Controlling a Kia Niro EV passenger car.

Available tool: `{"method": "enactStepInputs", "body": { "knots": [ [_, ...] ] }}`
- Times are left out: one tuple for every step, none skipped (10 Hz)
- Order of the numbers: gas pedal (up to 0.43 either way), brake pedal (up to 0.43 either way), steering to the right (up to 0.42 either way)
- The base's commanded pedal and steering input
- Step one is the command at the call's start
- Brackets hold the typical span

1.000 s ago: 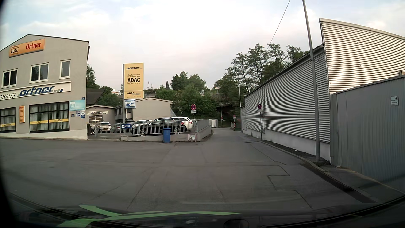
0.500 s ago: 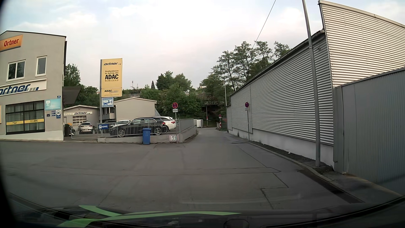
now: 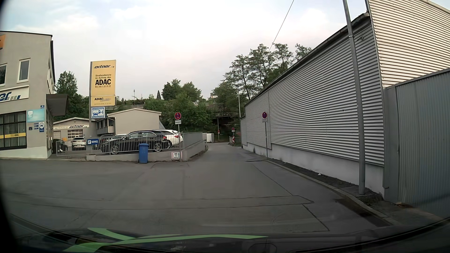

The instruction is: Follow the waypoints while adhering to traffic rules and regulations

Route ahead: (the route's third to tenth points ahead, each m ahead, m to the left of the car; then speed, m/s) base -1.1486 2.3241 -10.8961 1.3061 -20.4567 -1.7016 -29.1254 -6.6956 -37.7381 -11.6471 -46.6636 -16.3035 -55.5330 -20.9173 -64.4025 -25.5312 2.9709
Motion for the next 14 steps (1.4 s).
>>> {"method": "enactStepInputs", "body": {
  "knots": [
    [0.0,0.073,0.06],
    [0.0,0.073,0.048],
    [0.0,0.073,0.038],
    [0.0,0.073,0.016],
    [0.0,0.079,-0.014],
    [0.0,0.079,-0.047],
    [0.0,0.079,-0.083],
    [0.0,0.079,-0.118],
    [0.0,0.079,-0.144],
    [0.0,0.085,-0.179],
    [0.0,0.085,-0.214],
    [0.0,0.085,-0.251],
    [0.0,0.085,-0.269],
    [0.0,0.079,-0.282]
  ]
}}
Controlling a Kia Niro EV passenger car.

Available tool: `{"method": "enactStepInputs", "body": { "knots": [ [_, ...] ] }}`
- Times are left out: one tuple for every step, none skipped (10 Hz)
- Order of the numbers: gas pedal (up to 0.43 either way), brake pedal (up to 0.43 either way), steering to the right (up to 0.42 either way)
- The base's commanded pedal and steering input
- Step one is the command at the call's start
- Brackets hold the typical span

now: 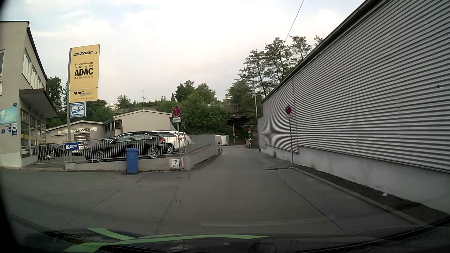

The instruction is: Follow the waypoints while adhering to traffic rules and regulations

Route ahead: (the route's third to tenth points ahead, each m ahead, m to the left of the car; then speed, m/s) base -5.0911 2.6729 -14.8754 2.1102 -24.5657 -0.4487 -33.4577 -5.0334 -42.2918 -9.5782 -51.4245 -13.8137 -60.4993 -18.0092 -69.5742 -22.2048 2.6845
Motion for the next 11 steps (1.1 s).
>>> {"method": "enactStepInputs", "body": {
  "knots": [
    [0.0,0.018,-0.29],
    [0.0,0.0,-0.299],
    [0.0,0.0,-0.32],
    [0.0,0.0,-0.351],
    [0.0,0.0,-0.375],
    [0.0,0.0,-0.402],
    [0.0,0.0,-0.426],
    [0.008,0.0,-0.45],
    [0.008,0.0,-0.475],
    [0.008,0.0,-0.514],
    [0.008,0.0,-0.542]
  ]
}}
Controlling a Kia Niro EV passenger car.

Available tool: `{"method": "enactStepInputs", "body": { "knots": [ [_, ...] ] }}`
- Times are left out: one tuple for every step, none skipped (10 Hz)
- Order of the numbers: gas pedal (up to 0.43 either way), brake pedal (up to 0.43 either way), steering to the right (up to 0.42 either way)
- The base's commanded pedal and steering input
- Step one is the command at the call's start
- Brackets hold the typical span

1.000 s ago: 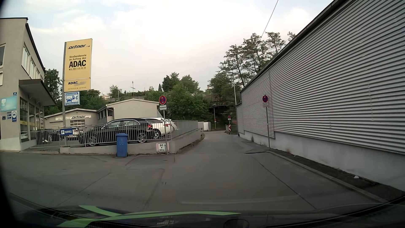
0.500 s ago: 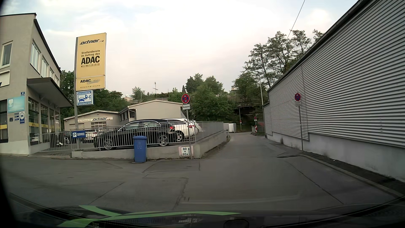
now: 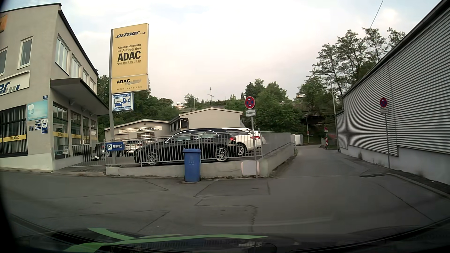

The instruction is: Follow the waypoints while adhering to traffic rules and regulations

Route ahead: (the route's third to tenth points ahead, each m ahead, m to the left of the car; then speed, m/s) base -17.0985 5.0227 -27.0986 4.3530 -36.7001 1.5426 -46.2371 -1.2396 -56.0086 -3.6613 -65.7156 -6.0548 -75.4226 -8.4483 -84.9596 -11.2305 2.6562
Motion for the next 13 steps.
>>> {"method": "enactStepInputs", "body": {
  "knots": [
    [0.02,0.0,-0.571],
    [0.02,0.0,-0.595],
    [0.02,0.0,-0.613],
    [0.028,0.0,-0.637],
    [0.028,0.0,-0.661],
    [0.028,0.0,-0.691],
    [0.028,0.0,-0.708],
    [0.039,0.0,-0.721],
    [0.039,0.0,-0.73],
    [0.039,0.0,-0.743],
    [0.039,0.0,-0.766],
    [0.039,0.0,-0.788],
    [0.047,0.0,-0.804]
  ]
}}
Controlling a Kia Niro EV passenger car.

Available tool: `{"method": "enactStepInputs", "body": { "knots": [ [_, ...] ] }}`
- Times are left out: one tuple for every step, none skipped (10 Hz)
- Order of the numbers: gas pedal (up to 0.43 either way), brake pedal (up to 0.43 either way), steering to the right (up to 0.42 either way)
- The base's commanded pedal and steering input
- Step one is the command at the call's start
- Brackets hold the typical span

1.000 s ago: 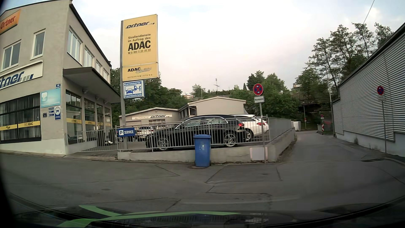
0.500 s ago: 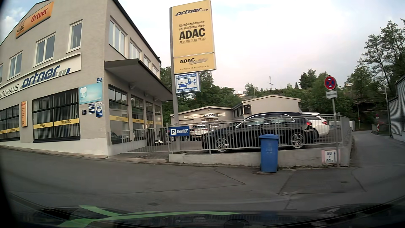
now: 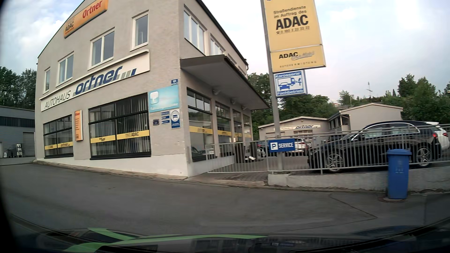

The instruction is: Follow the waypoints while adhering to traffic rules and regulations

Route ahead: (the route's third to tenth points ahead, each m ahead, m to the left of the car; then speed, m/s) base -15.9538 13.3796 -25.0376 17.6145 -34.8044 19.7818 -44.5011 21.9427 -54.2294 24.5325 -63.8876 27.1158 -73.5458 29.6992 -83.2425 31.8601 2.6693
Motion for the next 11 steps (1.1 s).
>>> {"method": "enactStepInputs", "body": {
  "knots": [
    [0.047,0.0,-0.815],
    [0.047,0.0,-0.831],
    [0.047,0.0,-0.844],
    [0.047,0.0,-0.85],
    [0.047,0.0,-0.85],
    [0.047,0.0,-0.85],
    [0.047,0.0,-0.846],
    [0.047,0.0,-0.838],
    [0.059,0.0,-0.831],
    [0.067,0.0,-0.829],
    [0.079,0.0,-0.829]
  ]
}}
